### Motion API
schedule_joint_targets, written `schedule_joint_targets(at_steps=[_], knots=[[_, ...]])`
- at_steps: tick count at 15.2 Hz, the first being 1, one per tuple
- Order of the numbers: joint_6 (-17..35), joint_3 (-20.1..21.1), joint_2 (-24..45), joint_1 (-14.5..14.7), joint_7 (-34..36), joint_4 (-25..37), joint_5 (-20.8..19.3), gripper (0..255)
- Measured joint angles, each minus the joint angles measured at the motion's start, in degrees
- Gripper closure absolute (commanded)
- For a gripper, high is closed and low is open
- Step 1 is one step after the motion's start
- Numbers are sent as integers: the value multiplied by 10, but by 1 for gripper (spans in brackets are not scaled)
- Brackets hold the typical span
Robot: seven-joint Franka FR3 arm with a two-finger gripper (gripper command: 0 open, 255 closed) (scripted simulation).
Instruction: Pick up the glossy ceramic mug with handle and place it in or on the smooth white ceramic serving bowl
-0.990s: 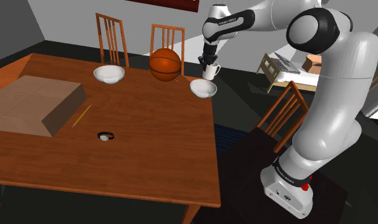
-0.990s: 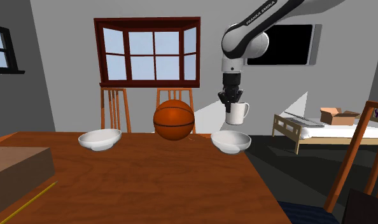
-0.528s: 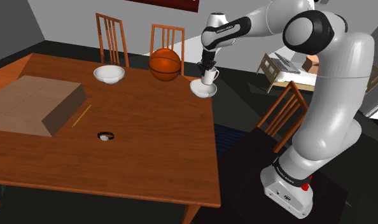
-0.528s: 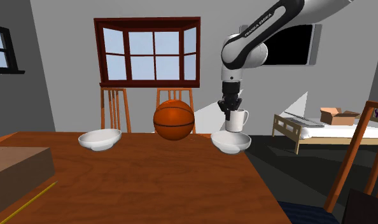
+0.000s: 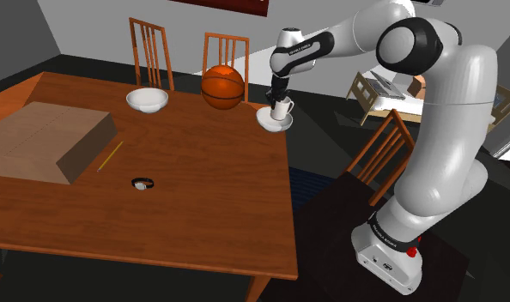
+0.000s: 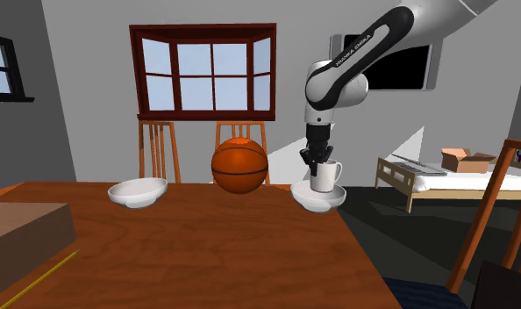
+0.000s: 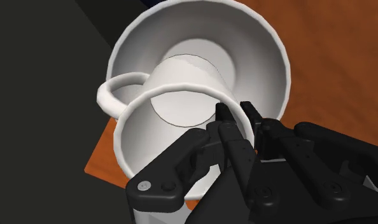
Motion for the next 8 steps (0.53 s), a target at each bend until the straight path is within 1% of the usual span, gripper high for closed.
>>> schedule_joint_targets(at_steps=[5,6,8], knots=[[2,0,1,0,0,0,0,255],[2,0,1,0,0,0,0,0],[2,0,1,0,0,0,0,0]])
